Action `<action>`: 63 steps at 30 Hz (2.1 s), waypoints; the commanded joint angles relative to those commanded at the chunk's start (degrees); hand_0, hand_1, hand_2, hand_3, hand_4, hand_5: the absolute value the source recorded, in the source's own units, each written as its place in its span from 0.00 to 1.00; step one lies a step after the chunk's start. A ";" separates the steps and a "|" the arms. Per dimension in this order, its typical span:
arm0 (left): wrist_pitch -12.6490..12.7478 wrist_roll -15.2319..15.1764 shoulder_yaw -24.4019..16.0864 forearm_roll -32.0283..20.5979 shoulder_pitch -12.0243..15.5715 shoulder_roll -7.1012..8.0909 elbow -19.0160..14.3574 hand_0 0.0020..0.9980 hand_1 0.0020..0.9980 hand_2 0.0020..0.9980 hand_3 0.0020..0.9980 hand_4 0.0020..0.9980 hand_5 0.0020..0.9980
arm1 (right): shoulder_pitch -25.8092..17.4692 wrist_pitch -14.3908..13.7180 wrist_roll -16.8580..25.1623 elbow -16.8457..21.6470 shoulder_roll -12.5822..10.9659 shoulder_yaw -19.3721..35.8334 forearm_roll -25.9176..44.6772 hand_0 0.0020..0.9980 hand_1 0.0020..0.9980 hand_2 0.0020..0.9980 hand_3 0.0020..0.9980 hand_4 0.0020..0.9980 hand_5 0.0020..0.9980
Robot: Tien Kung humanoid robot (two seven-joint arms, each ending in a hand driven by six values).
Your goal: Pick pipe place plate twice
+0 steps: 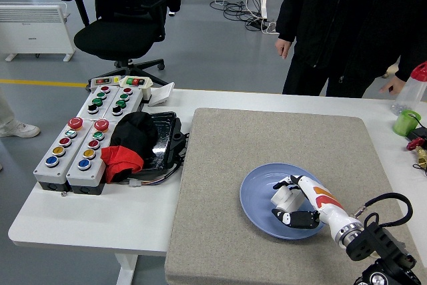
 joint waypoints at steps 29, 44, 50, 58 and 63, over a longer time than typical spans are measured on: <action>-0.15 0.47 -0.90 1.12 0.14 0.33 -0.13 0.66 0.63 0.64 0.58 0.44 1.00 | -13.56 3.28 -3.36 13.66 -11.51 17.88 0.38 1.00 0.97 1.00 1.00 0.91 0.42; -0.55 0.94 -2.23 3.32 0.10 0.24 -0.25 0.66 0.63 0.64 0.58 0.41 1.00 | -25.26 4.81 -0.75 17.83 -17.39 20.12 0.88 1.00 0.93 0.99 0.94 0.90 0.43; -0.57 0.92 -2.44 3.73 0.05 0.19 -0.23 0.66 0.63 0.64 0.58 0.41 1.00 | -26.11 4.20 0.64 14.91 -17.25 20.34 -0.49 0.91 0.86 0.90 0.89 0.88 0.39; -0.58 0.81 -2.23 3.61 -0.09 0.13 -0.20 0.65 0.63 0.64 0.58 0.41 1.00 | -26.13 2.33 3.77 12.40 -16.89 20.35 -1.50 0.52 0.61 0.60 0.75 0.74 0.21; -0.65 0.82 -2.13 3.66 -0.10 0.06 -0.22 0.65 0.63 0.64 0.58 0.41 1.00 | -25.99 1.24 4.94 12.27 -16.81 19.97 -1.26 0.34 0.47 0.53 0.68 0.71 0.17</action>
